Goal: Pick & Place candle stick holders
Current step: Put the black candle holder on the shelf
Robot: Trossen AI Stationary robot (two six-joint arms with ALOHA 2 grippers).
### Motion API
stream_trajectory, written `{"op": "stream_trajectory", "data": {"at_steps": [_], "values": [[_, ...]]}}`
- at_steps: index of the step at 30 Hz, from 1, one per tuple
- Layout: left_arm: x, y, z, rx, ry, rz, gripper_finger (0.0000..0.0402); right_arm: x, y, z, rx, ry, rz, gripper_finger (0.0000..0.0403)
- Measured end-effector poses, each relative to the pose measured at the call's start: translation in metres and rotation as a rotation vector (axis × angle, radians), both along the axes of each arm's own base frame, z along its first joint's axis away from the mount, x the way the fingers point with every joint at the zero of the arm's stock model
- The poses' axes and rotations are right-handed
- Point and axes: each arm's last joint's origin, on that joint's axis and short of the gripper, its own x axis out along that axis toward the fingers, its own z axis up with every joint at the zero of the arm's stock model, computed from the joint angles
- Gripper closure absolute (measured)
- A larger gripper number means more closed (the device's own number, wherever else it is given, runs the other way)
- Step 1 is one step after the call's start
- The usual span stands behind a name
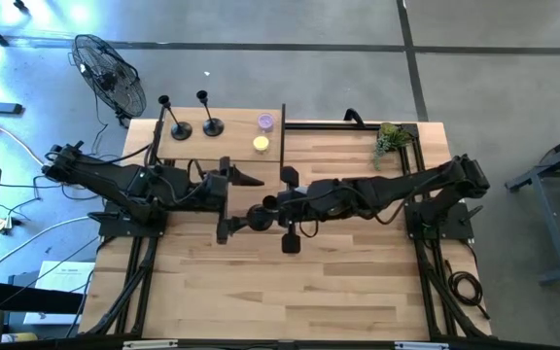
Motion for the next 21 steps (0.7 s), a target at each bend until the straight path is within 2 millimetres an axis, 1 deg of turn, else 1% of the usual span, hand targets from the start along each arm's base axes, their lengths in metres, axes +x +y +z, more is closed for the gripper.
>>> {"op": "stream_trajectory", "data": {"at_steps": [2, 7, 16, 21], "values": [[0.000, 0.000, 0.000, -0.001, -0.001, 0.000, 0.0023, 0.000, 0.000, 0.003, 0.002, -0.003, 0.001, 0.0398], [0.001, -0.001, 0.002, -0.010, -0.027, -0.017, 0.0023, 0.000, 0.000, 0.003, 0.001, 0.004, 0.000, 0.0398], [0.017, -0.007, -0.006, 0.028, -0.016, -0.040, 0.0023, 0.000, 0.000, 0.003, 0.002, 0.001, 0.000, 0.0398], [0.018, -0.006, -0.006, 0.028, -0.028, 0.001, 0.0023, 0.000, 0.000, 0.003, 0.002, 0.001, 0.000, 0.0398]]}}
